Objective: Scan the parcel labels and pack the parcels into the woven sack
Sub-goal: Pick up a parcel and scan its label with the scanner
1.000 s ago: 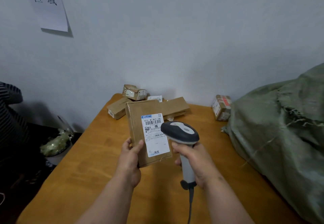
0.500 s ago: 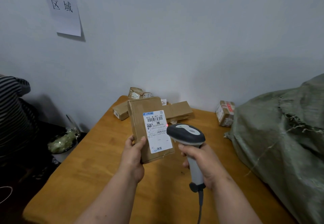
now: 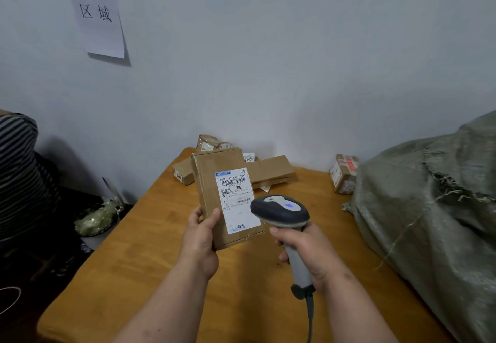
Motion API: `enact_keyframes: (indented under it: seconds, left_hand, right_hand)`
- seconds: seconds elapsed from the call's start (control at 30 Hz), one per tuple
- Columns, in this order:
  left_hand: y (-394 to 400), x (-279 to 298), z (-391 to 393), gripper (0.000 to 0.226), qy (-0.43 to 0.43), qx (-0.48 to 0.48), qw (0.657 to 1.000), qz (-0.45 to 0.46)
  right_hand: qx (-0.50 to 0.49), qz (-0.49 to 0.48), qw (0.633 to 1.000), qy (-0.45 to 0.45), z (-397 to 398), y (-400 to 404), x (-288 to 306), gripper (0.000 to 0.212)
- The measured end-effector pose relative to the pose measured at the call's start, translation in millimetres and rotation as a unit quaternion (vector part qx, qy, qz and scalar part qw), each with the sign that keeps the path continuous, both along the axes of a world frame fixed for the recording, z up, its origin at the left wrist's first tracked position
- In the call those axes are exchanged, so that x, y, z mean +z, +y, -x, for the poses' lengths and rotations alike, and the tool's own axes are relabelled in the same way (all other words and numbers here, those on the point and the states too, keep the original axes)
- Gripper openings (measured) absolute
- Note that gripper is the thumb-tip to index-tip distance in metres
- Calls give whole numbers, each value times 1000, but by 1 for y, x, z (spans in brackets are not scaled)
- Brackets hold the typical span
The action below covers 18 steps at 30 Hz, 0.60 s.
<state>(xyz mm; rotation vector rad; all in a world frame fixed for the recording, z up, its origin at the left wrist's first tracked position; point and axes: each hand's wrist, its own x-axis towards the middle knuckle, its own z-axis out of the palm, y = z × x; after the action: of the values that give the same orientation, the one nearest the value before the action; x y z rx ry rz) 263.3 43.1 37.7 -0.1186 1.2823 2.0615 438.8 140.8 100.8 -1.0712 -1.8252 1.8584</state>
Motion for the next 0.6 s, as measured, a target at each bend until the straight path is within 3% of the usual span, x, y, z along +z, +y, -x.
enact_keyframes:
  seconds: [0.33, 0.6]
  left_hand:
    - [0, 4, -9, 49, 1, -5, 1000, -4]
    - [19, 22, -29, 49, 26, -68, 997, -38]
  right_hand:
    - [-15, 0, 1000, -1, -4, 2, -4, 23]
    - [-75, -7, 997, 6, -20, 7, 5, 21]
